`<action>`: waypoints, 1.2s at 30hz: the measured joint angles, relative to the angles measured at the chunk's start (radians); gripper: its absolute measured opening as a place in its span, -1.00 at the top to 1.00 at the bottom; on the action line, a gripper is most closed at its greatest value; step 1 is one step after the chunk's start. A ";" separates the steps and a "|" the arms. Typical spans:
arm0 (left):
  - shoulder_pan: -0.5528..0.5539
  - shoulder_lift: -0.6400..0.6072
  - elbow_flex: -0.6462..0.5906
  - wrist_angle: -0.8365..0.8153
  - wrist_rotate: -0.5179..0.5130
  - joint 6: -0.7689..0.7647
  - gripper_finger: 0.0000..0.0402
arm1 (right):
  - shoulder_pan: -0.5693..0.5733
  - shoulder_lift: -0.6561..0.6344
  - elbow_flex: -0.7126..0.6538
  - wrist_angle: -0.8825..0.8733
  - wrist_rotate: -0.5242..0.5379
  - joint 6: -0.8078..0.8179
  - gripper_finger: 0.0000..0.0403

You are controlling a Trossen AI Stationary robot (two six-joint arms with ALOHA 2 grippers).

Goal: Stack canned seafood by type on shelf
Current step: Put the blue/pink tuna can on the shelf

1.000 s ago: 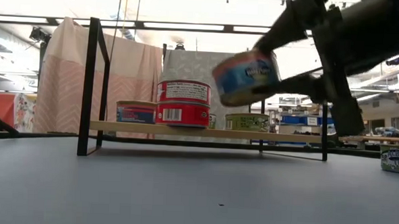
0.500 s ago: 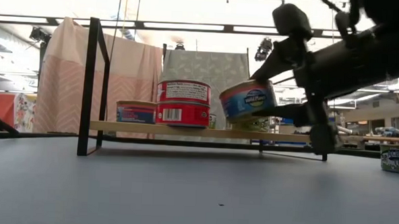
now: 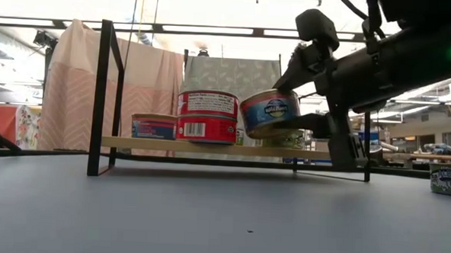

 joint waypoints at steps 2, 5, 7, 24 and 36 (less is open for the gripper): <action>0.000 -0.005 0.000 0.000 0.000 0.000 0.94 | 0.000 0.000 0.000 0.001 -0.020 0.002 -0.03; 0.000 -0.008 0.000 0.000 0.000 0.000 0.94 | -0.015 0.000 0.000 -0.007 -0.050 0.004 -0.03; 0.000 -0.008 0.000 0.000 0.000 0.000 0.94 | -0.022 0.000 0.000 -0.008 -0.059 0.004 -0.03; 0.000 -0.007 0.000 0.000 0.047 -0.028 0.94 | -0.080 0.000 0.002 -0.058 -0.100 0.009 -0.03; 0.000 -0.007 0.000 0.000 0.093 -0.035 0.94 | -0.083 0.002 -0.001 -0.047 -0.138 -0.008 -0.27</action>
